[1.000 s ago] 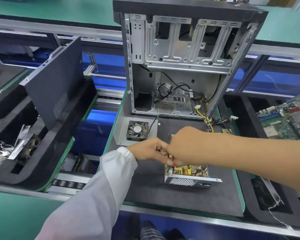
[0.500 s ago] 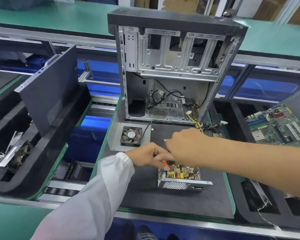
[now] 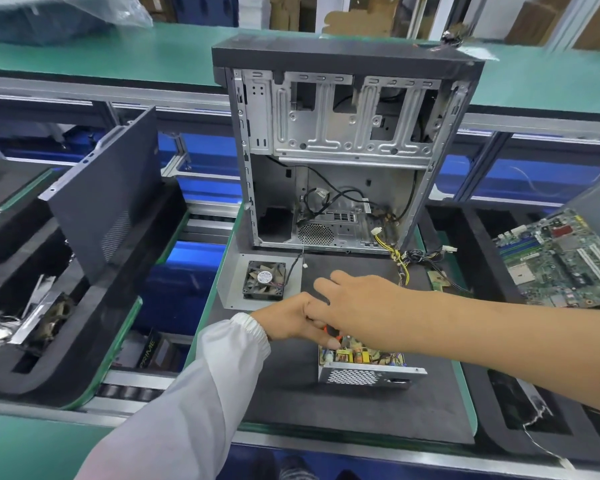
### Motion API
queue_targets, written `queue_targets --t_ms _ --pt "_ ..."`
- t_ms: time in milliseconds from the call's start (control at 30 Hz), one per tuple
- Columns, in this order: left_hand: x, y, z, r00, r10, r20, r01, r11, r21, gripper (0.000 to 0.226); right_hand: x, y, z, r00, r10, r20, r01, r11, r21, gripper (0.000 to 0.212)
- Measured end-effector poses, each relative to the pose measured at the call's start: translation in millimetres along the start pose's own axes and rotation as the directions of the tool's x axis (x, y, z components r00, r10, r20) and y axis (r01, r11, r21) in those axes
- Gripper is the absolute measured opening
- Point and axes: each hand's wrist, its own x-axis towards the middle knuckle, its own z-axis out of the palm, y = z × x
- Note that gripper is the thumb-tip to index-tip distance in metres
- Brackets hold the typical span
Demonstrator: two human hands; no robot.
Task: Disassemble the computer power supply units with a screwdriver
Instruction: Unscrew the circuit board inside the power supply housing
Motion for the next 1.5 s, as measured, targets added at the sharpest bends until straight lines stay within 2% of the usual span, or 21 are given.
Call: queue_targets --t_ms 67,100,167,233,300,367,433,500,600,767,833,900,967,1000,1033,1133,1200,1267,1367,1433,1500 --pt "0.5 -4.8 1.0 0.999 -0.036 -0.030 0.036 0.999 -0.012 0.027 0.9 -1.5 1.0 1.000 -0.014 -0.015 0.015 0.999 0.038 0.042" --pt "-0.7 -4.3 1.9 0.999 -0.043 -0.028 0.043 0.999 -0.014 0.031 1.7 -1.2 1.5 1.000 -0.015 -0.010 0.016 0.998 0.058 0.043" --pt "-3.3 -3.4 4.6 0.998 -0.020 -0.058 0.021 1.000 0.017 0.019 1.5 1.5 0.5 0.999 0.009 0.036 -0.013 0.993 0.116 0.043" --pt "-2.8 -3.6 7.2 0.996 0.017 -0.087 -0.014 1.000 0.025 0.038 0.6 4.6 -0.2 0.993 0.085 0.077 -0.096 0.983 0.156 0.052" --pt "-3.3 0.5 12.0 0.998 0.055 -0.042 -0.053 0.997 0.050 0.038 -0.2 3.6 0.0 0.983 0.175 0.059 -0.179 0.981 0.079 0.061" --pt "-4.6 5.1 15.3 0.997 0.083 -0.007 -0.083 0.996 0.041 0.028 1.2 -0.7 -0.2 0.979 0.200 0.049 -0.198 0.979 -0.036 0.056" --pt "-6.1 6.3 17.2 0.997 0.061 -0.036 -0.061 0.998 0.017 0.025 3.9 -2.5 -2.0 0.983 0.169 0.073 -0.167 0.985 -0.038 0.046" --pt "-6.1 1.5 14.6 0.995 0.028 -0.097 -0.031 0.999 -0.034 0.047 6.2 -0.6 -3.0 0.988 0.130 0.087 -0.129 0.991 -0.017 0.038" --pt "-9.5 -0.9 10.9 0.996 0.015 -0.090 -0.022 0.997 -0.077 0.036 9.4 2.0 -1.5 0.995 0.077 0.071 -0.076 0.997 -0.020 0.028" --pt "-11.3 -4.3 4.7 0.990 -0.001 -0.138 -0.011 0.996 -0.093 0.025 12.8 6.0 0.5 0.994 0.035 0.104 -0.043 0.997 0.071 0.034" --pt "-11.2 -4.3 5.3 0.990 -0.005 -0.142 -0.007 0.996 -0.084 0.028 13.0 6.2 0.9 0.997 -0.007 0.081 0.000 0.997 0.078 0.036" --pt "-11.0 -3.9 7.5 0.990 -0.033 -0.137 0.022 0.996 -0.082 0.020 14.3 4.3 1.3 0.997 -0.065 0.036 0.063 0.996 0.059 0.033" --pt "-11.1 -4.3 9.7 0.992 -0.018 -0.127 0.008 0.997 -0.080 0.031 16.8 2.3 1.6 0.993 -0.119 -0.007 0.119 0.992 0.035 0.029" --pt "-11.6 -2.7 11.0 0.991 0.011 -0.134 -0.020 0.998 -0.066 0.023 17.7 2.0 1.2 0.991 -0.130 -0.013 0.131 0.990 0.047 0.029" --pt "-12.5 -0.5 11.8 0.988 0.029 -0.151 -0.037 0.998 -0.046 0.016 17.8 2.7 0.4 0.992 -0.122 0.000 0.122 0.989 0.084 0.032" --pt "-11.4 1.5 10.0 0.991 0.054 -0.126 -0.063 0.995 -0.074 0.027 14.6 7.6 -2.5 0.997 0.017 0.073 -0.031 0.981 0.192 0.048" --pt "-7.7 0.1 7.7 0.993 0.064 -0.094 -0.067 0.998 -0.024 0.023 12.9 9.7 -5.3 0.984 0.168 0.064 -0.175 0.977 0.124 0.059" --pt "-4.2 0.0 5.7 0.997 0.038 -0.064 -0.038 0.999 0.003 0.022 13.9 9.9 -4.2 0.969 0.239 0.059 -0.242 0.969 0.056 0.061" --pt "-2.3 -0.4 5.4 0.996 0.080 -0.027 -0.081 0.996 -0.034 0.031 15.3 8.4 -5.0 0.969 0.225 0.107 -0.229 0.973 0.036 0.053" --pt "-3.2 -2.3 4.8 0.995 0.104 0.003 -0.103 0.993 -0.061 0.011 14.7 9.7 -6.8 0.974 0.190 0.121 -0.194 0.981 0.022 0.050" --pt "-2.8 -5.7 3.6 0.991 0.131 -0.020 -0.132 0.990 -0.055 0.027 15.0 11.5 -5.9 0.985 0.131 0.114 -0.134 0.991 0.017 0.043"
